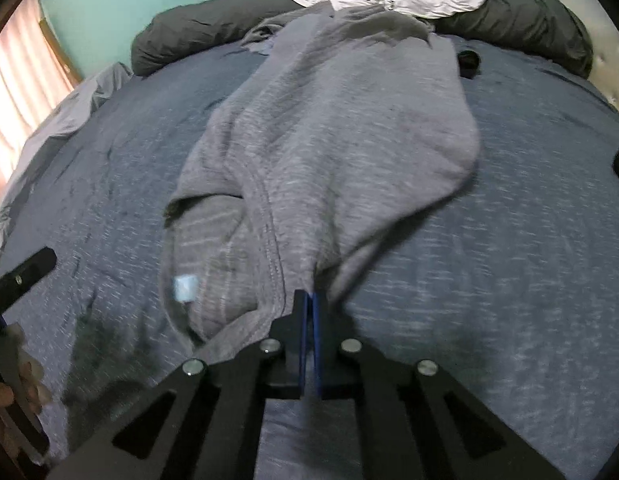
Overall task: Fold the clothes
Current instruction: 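Drag the grey sweatshirt out of the pile with the right tool, then pull the grey sweatshirt further across the bed with the right tool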
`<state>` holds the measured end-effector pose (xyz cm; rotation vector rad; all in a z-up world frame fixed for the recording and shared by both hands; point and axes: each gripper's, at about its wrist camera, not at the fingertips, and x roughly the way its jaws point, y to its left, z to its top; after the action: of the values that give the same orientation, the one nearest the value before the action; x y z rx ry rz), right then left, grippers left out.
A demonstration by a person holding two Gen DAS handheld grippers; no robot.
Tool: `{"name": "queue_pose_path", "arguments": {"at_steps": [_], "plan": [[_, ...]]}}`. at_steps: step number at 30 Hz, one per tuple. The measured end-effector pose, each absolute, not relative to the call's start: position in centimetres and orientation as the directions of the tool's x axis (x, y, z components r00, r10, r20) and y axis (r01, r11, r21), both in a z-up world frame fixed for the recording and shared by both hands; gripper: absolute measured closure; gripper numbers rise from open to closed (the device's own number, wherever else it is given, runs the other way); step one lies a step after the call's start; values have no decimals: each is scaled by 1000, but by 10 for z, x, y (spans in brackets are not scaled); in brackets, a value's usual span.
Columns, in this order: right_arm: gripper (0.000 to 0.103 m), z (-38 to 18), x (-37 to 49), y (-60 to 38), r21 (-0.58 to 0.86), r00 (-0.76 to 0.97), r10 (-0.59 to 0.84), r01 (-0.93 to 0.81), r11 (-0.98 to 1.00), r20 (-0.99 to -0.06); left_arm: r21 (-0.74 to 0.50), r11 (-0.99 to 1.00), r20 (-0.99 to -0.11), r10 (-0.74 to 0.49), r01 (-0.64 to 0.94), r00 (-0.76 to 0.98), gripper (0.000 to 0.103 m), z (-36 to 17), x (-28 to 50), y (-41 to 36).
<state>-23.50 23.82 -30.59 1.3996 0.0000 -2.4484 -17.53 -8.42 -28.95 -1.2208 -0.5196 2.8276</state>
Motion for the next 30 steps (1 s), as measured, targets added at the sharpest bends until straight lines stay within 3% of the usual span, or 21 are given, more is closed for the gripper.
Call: {"name": "queue_pose_path", "arguments": {"at_steps": [5,9,10,12,14,26,29,30], "plan": [[101,-306,-234,254,140,-419,-239,251,-958,-876,-310,-943,-705,142,122,-695,0,-290,-174,-87],[96,-264,-242,258,136,-524,-232,217,-967,-820,-306,-942,-707,131,134,-695,0,-289,-174,-92],[92,-255,-247,254,133,-541,-239,229,-964,-806,-305,-942,-707,128,137,-695,0,-289,-175,-93],[55,-241,-261,238,119,-552,-253,266,-956,-795,-305,-941,-708,124,144,-695,0,-289,-175,-94],[51,-237,-277,221,124,-534,-281,311,-942,-797,-306,-940,-709,121,149,-695,0,-289,-176,-96],[51,-284,-337,145,48,-426,-243,418,-907,-871,-306,-939,-723,123,155,-680,0,-298,-180,-98],[91,-292,-343,153,59,-421,-237,394,-917,-875,-305,-939,-728,120,162,-676,0,-301,-181,-99],[96,-290,-343,162,84,-427,-255,380,-921,-867,-306,-938,-728,121,162,-674,0,-301,-181,-99]]}}
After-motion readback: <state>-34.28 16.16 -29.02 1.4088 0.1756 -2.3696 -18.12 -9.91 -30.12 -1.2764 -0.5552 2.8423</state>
